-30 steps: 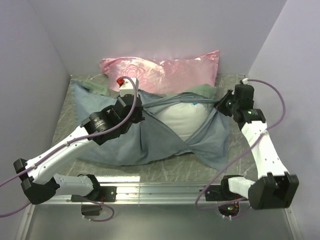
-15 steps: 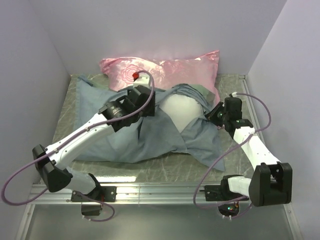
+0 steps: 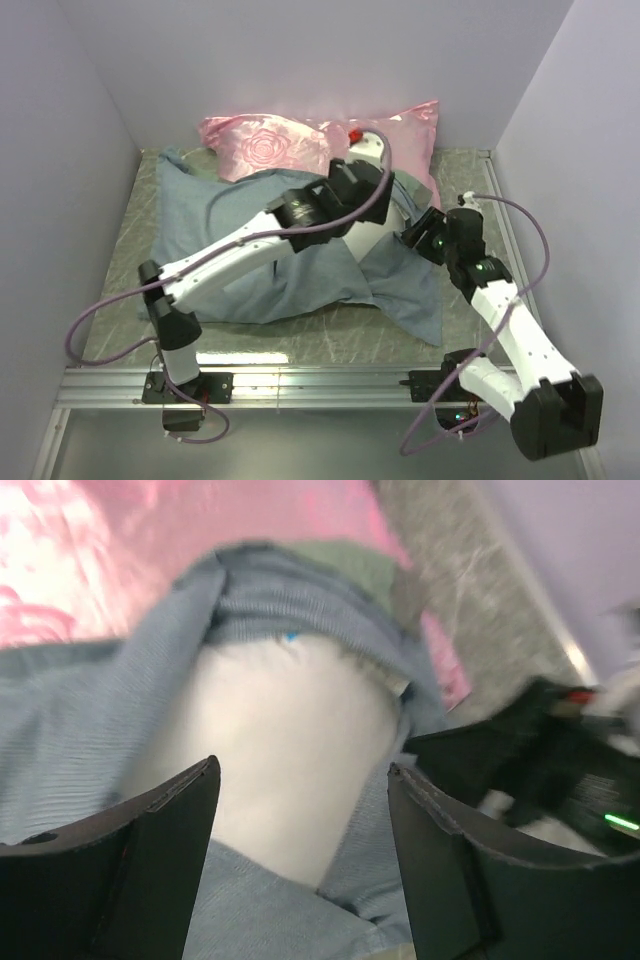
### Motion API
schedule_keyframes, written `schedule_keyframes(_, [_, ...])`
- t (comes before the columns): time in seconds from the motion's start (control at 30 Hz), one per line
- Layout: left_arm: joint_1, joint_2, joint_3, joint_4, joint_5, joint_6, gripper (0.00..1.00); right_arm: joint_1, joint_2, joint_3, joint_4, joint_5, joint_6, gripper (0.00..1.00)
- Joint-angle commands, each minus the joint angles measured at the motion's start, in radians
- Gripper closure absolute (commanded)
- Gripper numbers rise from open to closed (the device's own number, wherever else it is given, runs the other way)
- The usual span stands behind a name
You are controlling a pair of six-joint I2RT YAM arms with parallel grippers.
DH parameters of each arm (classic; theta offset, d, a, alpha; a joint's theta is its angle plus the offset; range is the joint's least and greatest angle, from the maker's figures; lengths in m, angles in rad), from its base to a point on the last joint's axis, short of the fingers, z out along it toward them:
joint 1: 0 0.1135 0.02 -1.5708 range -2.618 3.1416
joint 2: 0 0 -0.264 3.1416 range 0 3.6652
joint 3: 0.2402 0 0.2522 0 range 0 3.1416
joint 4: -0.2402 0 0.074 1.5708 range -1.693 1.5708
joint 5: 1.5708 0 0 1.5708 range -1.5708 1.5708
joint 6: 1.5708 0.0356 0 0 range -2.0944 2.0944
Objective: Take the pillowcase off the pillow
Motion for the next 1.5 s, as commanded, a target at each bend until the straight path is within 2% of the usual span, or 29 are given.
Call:
schedule_keyframes(0.0, [0.006,0.068,-0.086,0.012,-0.018,-0.062,0.26,0.007,-0.138,-0.020,-0.021,0.017,0.008,0.33])
schedule_keyframes(0.07, [0.023,0.088,-0.138,0.062,0.000,-0.091,0.26,0.027,-0.200,-0.033,-0.019,0.001,0.019,0.32])
schedule_keyframes(0.2, [0.047,0.140,-0.144,0.087,0.085,-0.139,0.25,0.133,-0.218,-0.052,-0.018,0.043,0.042,0.30])
schedule_keyframes(0.37, [0.076,0.136,-0.242,0.125,0.103,-0.200,0.24,0.219,-0.142,-0.060,0.022,0.104,0.057,0.29])
schedule_keyframes(0.47, [0.106,0.117,-0.316,0.171,0.141,-0.217,0.29,0.224,-0.059,-0.052,0.032,0.142,0.062,0.29])
schedule_keyframes(0.53, [0.110,0.119,-0.327,0.182,0.152,-0.212,0.40,0.225,-0.019,-0.055,0.045,0.156,0.059,0.29])
schedule_keyframes(0.57, [0.112,0.129,-0.324,0.178,0.151,-0.206,0.49,0.224,0.014,-0.053,0.050,0.162,0.062,0.29])
schedule_keyframes(0.6, [0.113,0.134,-0.321,0.174,0.152,-0.203,0.67,0.225,0.025,-0.053,0.042,0.164,0.063,0.36])
schedule_keyframes(0.67, [0.123,0.146,-0.315,0.174,0.167,-0.189,0.90,0.224,0.000,-0.093,0.039,0.164,0.071,0.49])
schedule_keyframes(0.7, [0.124,0.151,-0.312,0.173,0.169,-0.185,1.00,0.225,-0.023,-0.112,0.038,0.174,0.075,0.58])
schedule_keyframes(0.8, [0.139,0.157,-0.298,0.176,0.172,-0.165,1.00,0.222,-0.126,-0.164,-0.017,0.225,0.089,0.72])
schedule_keyframes(1.0, [0.195,0.136,-0.227,0.159,0.172,-0.140,1.00,0.173,-0.246,-0.247,-0.097,0.222,0.101,0.84])
schedule_keyframes(1.17, [0.260,0.067,-0.203,0.128,0.183,-0.119,1.00,0.075,-0.283,-0.305,-0.074,0.092,0.144,0.84])
schedule_keyframes(1.33, [0.362,-0.099,-0.322,0.159,0.229,-0.120,1.00,0.055,-0.209,-0.319,-0.059,0.093,0.172,0.88])
schedule_keyframes(1.47, [0.370,-0.188,-0.420,0.165,0.256,-0.125,1.00,0.004,-0.111,-0.314,0.010,0.105,0.178,0.86])
